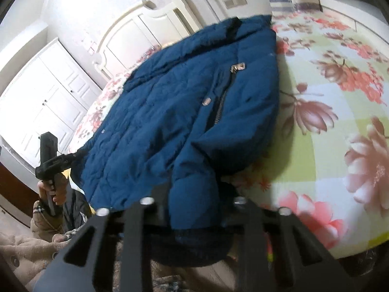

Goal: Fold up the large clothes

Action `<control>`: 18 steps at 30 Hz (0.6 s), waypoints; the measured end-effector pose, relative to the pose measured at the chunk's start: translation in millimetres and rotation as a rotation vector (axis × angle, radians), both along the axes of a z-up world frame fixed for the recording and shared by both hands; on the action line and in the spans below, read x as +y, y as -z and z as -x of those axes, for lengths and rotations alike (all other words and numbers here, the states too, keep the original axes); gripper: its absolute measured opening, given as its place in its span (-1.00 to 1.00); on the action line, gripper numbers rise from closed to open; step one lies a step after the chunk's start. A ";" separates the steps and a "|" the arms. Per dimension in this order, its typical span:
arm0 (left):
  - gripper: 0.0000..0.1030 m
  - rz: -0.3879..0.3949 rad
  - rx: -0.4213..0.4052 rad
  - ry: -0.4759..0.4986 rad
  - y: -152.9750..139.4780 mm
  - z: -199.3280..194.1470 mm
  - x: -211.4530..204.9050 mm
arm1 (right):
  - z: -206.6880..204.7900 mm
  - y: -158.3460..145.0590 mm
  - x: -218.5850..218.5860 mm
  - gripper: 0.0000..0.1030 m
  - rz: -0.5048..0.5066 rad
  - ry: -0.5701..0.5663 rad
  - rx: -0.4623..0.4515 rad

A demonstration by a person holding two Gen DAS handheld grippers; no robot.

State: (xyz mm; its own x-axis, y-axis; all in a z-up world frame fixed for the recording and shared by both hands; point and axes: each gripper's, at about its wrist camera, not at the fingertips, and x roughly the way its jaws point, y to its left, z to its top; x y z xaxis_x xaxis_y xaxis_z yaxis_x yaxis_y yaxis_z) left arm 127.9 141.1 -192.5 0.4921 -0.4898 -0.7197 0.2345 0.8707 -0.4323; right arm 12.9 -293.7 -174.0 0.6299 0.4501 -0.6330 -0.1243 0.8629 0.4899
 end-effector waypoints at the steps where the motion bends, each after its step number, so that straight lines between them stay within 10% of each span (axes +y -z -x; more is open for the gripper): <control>1: -0.46 0.024 0.000 0.003 1.0 4.1 3.0 | 2.9 -2.6 -0.6 -0.63 0.004 0.002 -0.008; 10: -0.78 0.524 -0.251 0.138 -67.6 132.6 58.5 | 109.9 -61.8 -26.9 -0.69 -0.066 -0.125 -0.214; 15: -0.85 0.675 -0.379 0.124 -107.9 135.1 83.1 | 123.9 -119.3 -27.3 -0.69 -0.082 -0.106 -0.380; 18: -0.85 0.605 -0.359 0.047 -119.8 100.8 85.5 | 95.9 -138.7 -12.7 -0.69 -0.039 -0.126 -0.390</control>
State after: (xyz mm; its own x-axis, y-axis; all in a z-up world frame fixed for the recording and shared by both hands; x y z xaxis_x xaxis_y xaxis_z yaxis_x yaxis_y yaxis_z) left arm 27.1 226.6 -72.7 0.6167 -0.7793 -0.1112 0.4847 0.4872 -0.7264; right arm -83.0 -306.5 -35.3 0.7576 0.5583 -0.3382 -0.4112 0.8105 0.4170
